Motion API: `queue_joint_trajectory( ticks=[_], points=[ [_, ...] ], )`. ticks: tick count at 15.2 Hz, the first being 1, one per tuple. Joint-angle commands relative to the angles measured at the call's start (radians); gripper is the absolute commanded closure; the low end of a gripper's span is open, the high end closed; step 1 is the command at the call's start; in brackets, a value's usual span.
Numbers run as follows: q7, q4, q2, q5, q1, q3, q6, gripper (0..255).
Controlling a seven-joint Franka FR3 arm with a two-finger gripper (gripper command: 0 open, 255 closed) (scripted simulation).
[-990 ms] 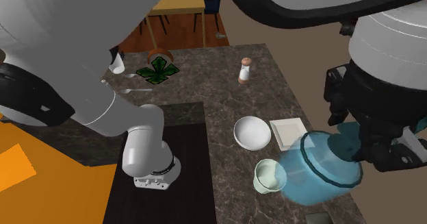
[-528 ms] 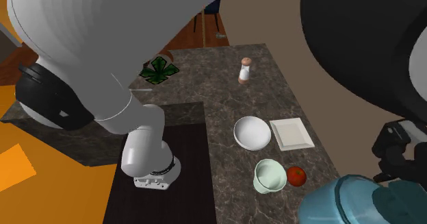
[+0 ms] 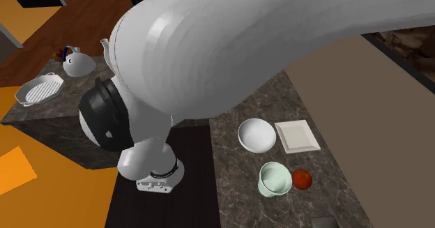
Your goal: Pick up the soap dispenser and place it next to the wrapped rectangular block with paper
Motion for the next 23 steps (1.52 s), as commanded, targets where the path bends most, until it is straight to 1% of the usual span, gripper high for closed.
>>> queue_joint_trajectory(
  ticks=[1,2,4,6,8,11,14,18,23],
  points=[
    [-0.023,0.424,0.264,0.239,-0.282,0.016,-0.187,255],
    [-0.044,0.277,0.192,0.162,-0.21,0.021,-0.116,255],
    [-0.063,0.131,0.125,0.105,-0.129,0.0,-0.04,255],
    [-0.072,0.028,0.079,0.065,-0.076,-0.009,0.019,255],
    [-0.076,-0.056,0.041,0.032,-0.037,-0.013,0.071,255],
    [-0.079,-0.161,-0.005,-0.007,0.005,-0.013,0.139,255],
    [-0.08,-0.251,-0.043,-0.038,0.036,-0.011,0.199,255],
    [-0.082,-0.355,-0.084,-0.069,0.064,-0.007,0.273,255],
    [-0.084,-0.467,-0.122,-0.096,0.088,-0.001,0.356,255]
  ],
)
